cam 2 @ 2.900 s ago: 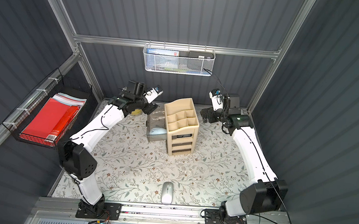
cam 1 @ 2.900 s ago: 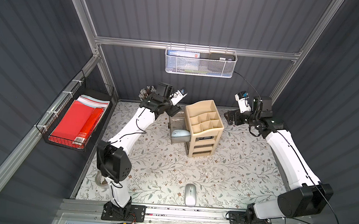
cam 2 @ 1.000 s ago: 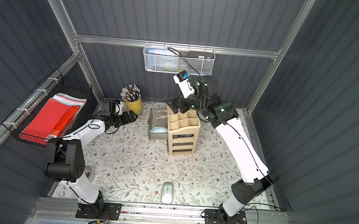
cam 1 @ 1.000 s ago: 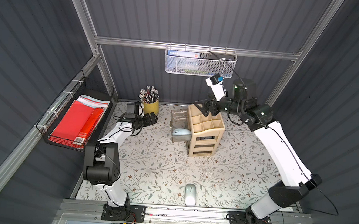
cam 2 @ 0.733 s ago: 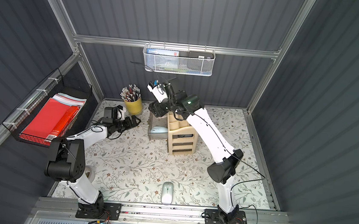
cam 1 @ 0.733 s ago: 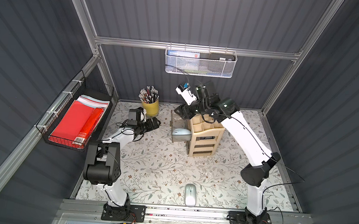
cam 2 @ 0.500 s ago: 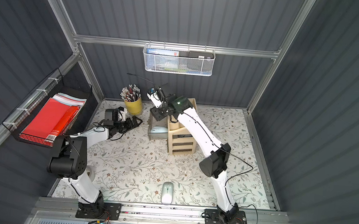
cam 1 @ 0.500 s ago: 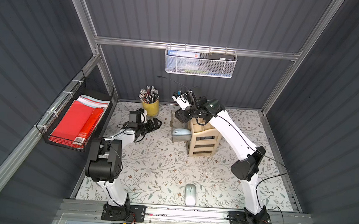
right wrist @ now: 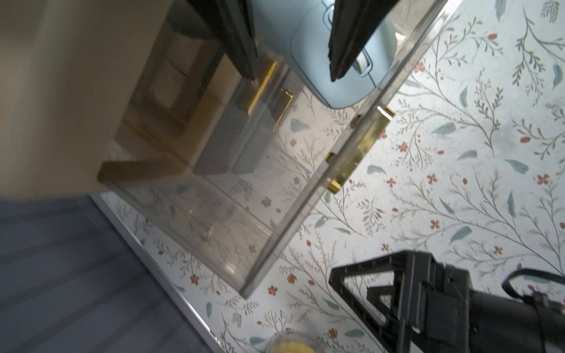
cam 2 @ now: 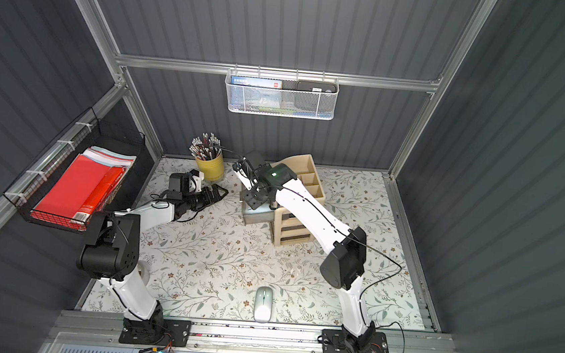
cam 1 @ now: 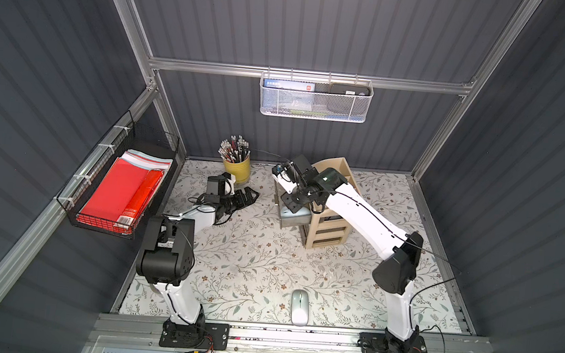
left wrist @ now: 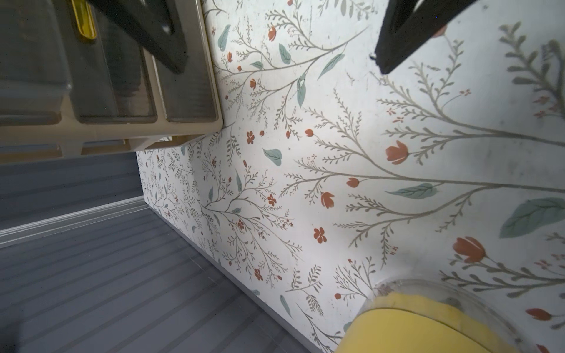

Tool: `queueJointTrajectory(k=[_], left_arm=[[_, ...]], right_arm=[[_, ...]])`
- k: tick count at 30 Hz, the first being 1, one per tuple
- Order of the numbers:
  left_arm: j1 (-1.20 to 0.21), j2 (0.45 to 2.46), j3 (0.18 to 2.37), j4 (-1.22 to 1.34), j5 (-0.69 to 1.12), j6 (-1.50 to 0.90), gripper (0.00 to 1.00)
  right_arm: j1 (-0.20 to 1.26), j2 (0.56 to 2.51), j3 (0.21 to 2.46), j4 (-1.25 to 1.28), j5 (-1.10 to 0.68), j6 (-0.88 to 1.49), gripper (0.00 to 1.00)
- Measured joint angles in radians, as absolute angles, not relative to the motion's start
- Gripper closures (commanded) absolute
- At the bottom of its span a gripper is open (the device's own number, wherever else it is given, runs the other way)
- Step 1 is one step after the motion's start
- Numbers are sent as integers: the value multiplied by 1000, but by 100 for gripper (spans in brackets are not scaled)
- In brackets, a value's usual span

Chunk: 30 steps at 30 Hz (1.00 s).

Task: Take the mice out of the drawer
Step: Adjust the storage box at the center of the board.

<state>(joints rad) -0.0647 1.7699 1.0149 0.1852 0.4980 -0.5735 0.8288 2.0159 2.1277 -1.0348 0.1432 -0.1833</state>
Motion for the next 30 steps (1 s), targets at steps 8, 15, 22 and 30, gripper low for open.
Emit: queueJointTrajectory(k=[8,15,22,30], left_arm=[[-118,1770,1020,157,420,-554,1],[-157,1770,1083,108,377,-531,1],[-249,1856,1309,48,324,-507,1],[-325,2046,1702,-58,347,-365,1]], right_arm=[[677,1804,1940,-1074,124,-158,53],[542,1691,1776,-1078,109,-137,50],[530,1640,1711,-1072,120,-76,41],[530,1443,1571,-913,142,12,29]])
